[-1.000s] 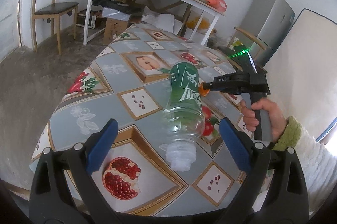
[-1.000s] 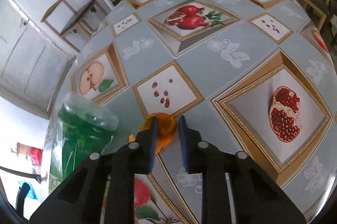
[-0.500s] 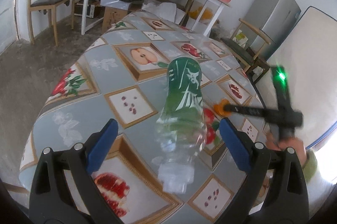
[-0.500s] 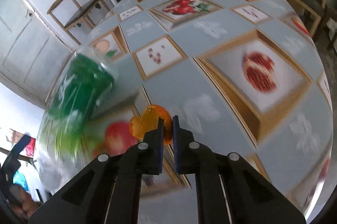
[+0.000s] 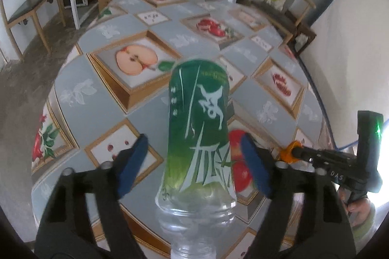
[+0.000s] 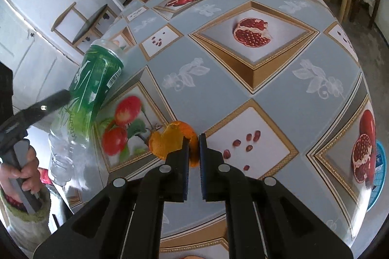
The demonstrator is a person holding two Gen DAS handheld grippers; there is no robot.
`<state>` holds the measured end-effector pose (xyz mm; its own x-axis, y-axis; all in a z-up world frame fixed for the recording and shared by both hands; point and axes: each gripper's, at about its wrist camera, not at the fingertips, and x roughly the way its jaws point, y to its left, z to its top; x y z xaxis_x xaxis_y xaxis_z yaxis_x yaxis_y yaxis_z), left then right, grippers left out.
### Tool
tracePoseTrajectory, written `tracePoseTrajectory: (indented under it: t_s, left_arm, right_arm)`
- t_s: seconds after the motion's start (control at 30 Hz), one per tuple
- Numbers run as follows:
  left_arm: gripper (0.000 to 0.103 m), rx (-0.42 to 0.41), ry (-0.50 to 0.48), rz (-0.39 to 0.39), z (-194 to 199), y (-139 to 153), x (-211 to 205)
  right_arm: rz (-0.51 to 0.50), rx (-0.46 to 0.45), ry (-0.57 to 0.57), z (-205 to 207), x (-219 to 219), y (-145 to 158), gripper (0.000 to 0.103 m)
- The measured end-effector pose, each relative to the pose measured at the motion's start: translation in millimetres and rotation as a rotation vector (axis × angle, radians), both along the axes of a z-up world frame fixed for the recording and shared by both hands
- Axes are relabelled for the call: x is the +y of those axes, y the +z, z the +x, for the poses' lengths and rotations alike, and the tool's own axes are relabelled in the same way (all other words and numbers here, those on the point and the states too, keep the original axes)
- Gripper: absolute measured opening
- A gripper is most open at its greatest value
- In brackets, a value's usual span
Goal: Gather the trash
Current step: 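Grasp the green-labelled plastic bottle with the left tool while the right tool reaches the orange cap, then lift the green bottle with the left tool while the right tool grips the orange cap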
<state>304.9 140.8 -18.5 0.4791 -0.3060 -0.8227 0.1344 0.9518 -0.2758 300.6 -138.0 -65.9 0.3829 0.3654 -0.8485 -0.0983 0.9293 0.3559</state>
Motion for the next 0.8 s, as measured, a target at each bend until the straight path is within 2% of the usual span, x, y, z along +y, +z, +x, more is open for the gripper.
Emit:
tracePoseTrajectory:
  t_s: [0.1, 0.3, 0.63, 0.8]
  left_arm:
    - [0.054, 0.027, 0.000, -0.022, -3, -6, 1]
    - [0.054, 0.030, 0.038, -0.043, -26, -7, 4]
    - [0.054, 0.041, 0.082, -0.119, -108, -9, 0]
    - [0.055, 0.060, 0.091, -0.147, -127, -10, 1]
  right_arm:
    - [0.008, -0.003, 0.002, 0, -1, 0, 0.008]
    - [0.012, -0.005, 0.016, -1, -3, 0, 0.008]
    - [-0.014, -0.001, 0.051, -13, 0, 2, 0.008]
    - [-0.015, 0.004, 0.046, -19, 0, 2, 0.008]
